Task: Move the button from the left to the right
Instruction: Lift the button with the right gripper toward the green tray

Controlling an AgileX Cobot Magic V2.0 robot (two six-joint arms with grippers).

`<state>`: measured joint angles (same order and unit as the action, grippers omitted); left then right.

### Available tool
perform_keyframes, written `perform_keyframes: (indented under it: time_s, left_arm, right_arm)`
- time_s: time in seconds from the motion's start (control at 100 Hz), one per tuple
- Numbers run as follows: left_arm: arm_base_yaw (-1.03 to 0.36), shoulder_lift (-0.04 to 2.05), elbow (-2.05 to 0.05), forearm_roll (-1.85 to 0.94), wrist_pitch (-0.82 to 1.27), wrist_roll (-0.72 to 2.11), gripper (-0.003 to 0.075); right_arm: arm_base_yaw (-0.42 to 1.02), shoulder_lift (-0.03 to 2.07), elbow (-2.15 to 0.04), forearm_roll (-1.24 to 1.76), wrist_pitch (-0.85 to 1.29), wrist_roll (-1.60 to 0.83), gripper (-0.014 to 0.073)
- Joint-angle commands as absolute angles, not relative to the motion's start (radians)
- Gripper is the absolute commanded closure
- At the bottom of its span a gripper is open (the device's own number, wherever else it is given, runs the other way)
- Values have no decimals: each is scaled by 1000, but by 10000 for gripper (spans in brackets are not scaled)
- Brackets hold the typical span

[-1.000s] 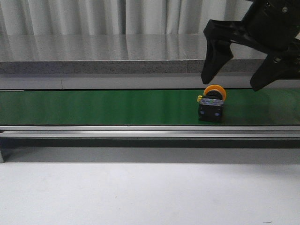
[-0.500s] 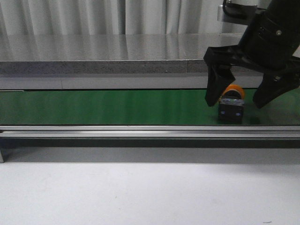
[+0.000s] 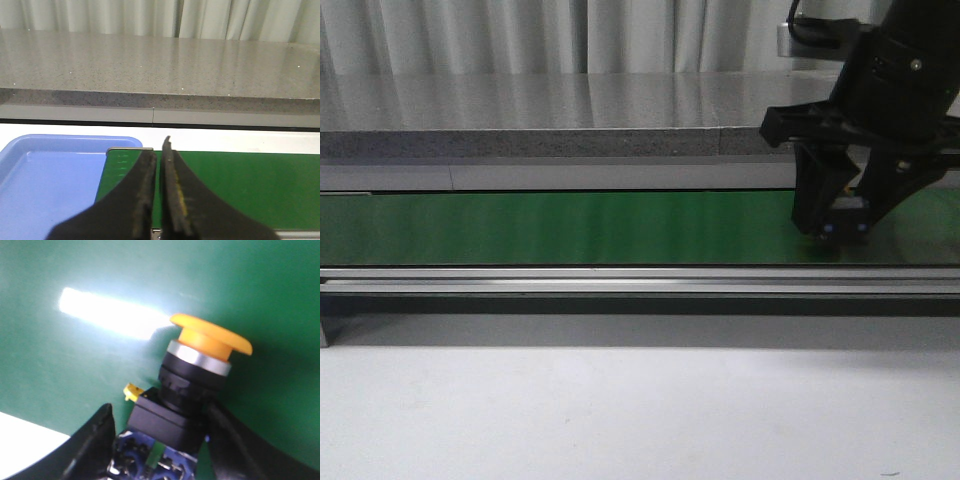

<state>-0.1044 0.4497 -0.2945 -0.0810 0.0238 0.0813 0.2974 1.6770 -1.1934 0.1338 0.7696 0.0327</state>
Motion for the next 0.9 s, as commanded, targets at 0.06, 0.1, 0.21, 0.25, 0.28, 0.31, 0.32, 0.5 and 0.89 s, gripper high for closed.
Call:
perform_keyframes:
  time_s: [0.06, 0.1, 0.21, 0.25, 0.28, 0.31, 0.32, 0.5, 0.89]
  left_arm:
    - [-113, 453, -323, -88, -64, 82, 715]
    - [-113, 453, -323, -88, -64, 82, 715]
    - [-113, 453, -323, -88, -64, 82, 715]
    - [-113, 453, -323, -88, -64, 82, 715]
    - [-113, 453, -323, -88, -64, 82, 715]
    - [-113, 453, -323, -88, -64, 82, 715]
    - [-113, 453, -323, -88, -64, 82, 715]
    - [-113, 453, -323, -88, -64, 82, 715]
    - [-113, 453, -323, -88, -64, 82, 715]
  right_arm:
    - [291, 1594, -1313, 8, 829, 30, 425]
    - [284, 1586, -1340, -33, 850, 30, 423]
    - [239, 1567, -1393, -127, 905, 16, 422]
    - [213, 1562, -1405, -148, 922, 0, 422]
    - [192, 1560, -1414, -152, 930, -17, 422]
    - [162, 1557, -1418, -152, 936, -37, 422]
    - [156, 1557, -1419, -152, 938, -47, 422]
    - [-32, 1554, -1419, -150, 938, -144, 422]
    - [-390, 1580, -1418, -134, 822, -200, 422]
